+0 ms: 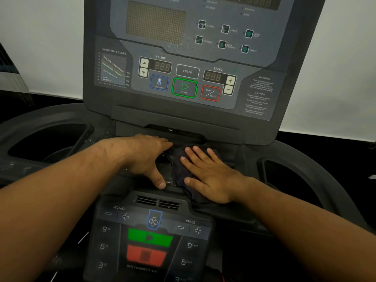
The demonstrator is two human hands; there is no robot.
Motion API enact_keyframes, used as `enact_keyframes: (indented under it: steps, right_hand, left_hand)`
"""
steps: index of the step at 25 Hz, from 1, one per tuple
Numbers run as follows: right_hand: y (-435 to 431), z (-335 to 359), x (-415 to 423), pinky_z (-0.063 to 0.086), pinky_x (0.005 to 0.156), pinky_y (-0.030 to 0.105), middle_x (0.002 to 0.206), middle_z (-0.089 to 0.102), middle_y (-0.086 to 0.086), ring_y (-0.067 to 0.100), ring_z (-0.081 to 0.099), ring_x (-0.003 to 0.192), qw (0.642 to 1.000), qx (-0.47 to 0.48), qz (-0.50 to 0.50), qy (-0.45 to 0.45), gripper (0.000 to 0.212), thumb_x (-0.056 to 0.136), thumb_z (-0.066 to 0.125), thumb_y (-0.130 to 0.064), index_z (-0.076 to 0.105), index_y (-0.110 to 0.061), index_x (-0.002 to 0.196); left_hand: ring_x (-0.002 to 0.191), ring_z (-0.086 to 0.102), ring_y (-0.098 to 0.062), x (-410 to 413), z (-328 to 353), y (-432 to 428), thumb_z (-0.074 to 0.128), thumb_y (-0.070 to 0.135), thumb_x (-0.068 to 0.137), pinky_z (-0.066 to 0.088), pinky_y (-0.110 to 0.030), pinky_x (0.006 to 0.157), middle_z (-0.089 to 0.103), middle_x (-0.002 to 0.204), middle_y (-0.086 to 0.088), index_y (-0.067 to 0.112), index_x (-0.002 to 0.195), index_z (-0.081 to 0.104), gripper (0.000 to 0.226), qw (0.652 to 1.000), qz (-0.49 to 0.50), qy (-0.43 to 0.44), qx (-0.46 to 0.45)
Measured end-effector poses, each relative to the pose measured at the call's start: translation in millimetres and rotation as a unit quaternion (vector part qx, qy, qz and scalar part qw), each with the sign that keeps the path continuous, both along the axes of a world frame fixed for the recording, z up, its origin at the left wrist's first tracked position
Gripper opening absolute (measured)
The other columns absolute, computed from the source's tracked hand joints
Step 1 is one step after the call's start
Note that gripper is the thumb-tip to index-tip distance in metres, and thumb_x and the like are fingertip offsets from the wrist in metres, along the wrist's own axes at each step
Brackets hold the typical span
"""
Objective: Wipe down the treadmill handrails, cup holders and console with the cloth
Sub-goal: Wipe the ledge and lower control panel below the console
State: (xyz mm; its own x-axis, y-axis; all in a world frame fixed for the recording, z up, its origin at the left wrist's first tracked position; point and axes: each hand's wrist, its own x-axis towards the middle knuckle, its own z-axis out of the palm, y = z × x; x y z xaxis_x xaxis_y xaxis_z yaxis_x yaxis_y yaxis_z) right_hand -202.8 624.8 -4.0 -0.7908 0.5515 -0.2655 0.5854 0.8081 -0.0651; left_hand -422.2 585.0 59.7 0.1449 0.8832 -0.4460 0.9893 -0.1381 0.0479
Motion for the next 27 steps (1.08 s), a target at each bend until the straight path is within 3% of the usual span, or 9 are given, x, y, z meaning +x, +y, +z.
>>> enact_keyframes:
  steps: [5, 12, 16, 21, 27]
  right_hand:
    - [-24, 10, 49, -0.016, 0.118, 0.036, 0.157, -0.021, -0.015, 0.002, -0.026, 0.142, 0.999, -0.025, -0.007, -0.03, 0.08, 0.082, -0.004, -0.072, -0.01, -0.034, 0.152]
    - [-14, 9, 11, -0.018, 0.116, 0.036, 0.158, -0.02, -0.011, 0.005, -0.027, 0.142, 1.0, -0.025, 0.01, -0.016, 0.078, 0.087, 0.001, -0.068, -0.008, -0.029, 0.154]
    - [1, 3, -34, -0.018, 0.116, 0.037, 0.161, -0.016, -0.004, 0.01, -0.023, 0.144, 0.999, 0.025, 0.038, -0.002, 0.067, 0.098, 0.011, -0.057, -0.002, -0.024, 0.155]
    - [-10, 1, -13, -0.021, 0.114, 0.032, 0.158, -0.017, -0.013, 0.005, -0.024, 0.143, 1.0, -0.011, 0.015, 0.022, 0.085, 0.08, -0.009, -0.069, -0.001, -0.028, 0.154]
    - [-24, 12, 33, -0.015, 0.118, 0.034, 0.156, -0.022, -0.02, -0.004, -0.028, 0.139, 0.997, -0.058, -0.036, -0.03, 0.082, 0.077, -0.01, -0.073, -0.011, -0.036, 0.15]
  left_hand:
    - [0.149, 0.013, -0.018, -5, 1, 0, 0.08, 0.061, 0.062, 0.014, -0.041, 0.121, 0.008, 0.164, 0.004, 0.024, 0.156, 0.002, 0.128, 1.0, -0.002, 0.008, -0.004]
    - [0.14, 0.035, -0.021, -16, -13, 1, 0.084, 0.059, 0.058, 0.034, -0.038, 0.113, 0.03, 0.157, 0.003, 0.029, 0.155, 0.008, 0.128, 1.0, 0.005, -0.017, 0.016]
    - [0.135, 0.042, -0.022, -15, -15, 4, 0.085, 0.059, 0.056, 0.04, -0.038, 0.109, 0.04, 0.152, -0.001, 0.026, 0.155, 0.013, 0.127, 0.999, -0.008, -0.012, 0.029]
    - [0.139, 0.037, -0.019, -15, -15, -1, 0.085, 0.056, 0.06, 0.034, -0.036, 0.113, 0.033, 0.156, 0.002, 0.024, 0.155, 0.013, 0.124, 0.999, -0.004, -0.035, 0.035]
    - [0.141, 0.034, -0.019, -25, -20, -3, 0.083, 0.059, 0.061, 0.033, -0.039, 0.114, 0.028, 0.158, 0.006, 0.028, 0.155, 0.01, 0.123, 0.998, 0.001, -0.061, 0.025]
